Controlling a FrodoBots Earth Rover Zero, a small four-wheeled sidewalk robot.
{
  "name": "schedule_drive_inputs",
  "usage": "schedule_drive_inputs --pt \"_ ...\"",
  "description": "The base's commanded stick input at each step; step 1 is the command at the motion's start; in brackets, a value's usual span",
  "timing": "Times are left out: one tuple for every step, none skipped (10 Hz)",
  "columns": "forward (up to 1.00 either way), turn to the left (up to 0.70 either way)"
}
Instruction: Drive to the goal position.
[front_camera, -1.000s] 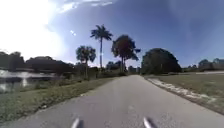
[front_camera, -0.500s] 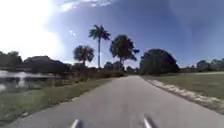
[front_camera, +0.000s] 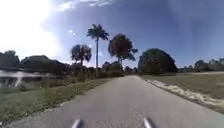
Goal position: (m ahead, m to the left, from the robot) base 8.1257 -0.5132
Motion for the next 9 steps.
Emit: schedule_drive_inputs --pt "0.70 0.00" --pt "0.70 0.00" --pt "0.70 0.00" --pt "0.70 0.00" --pt "0.70 0.00" --pt "0.70 0.00" --pt "0.70 0.00" --pt "0.70 0.00" --pt "0.70 0.00"
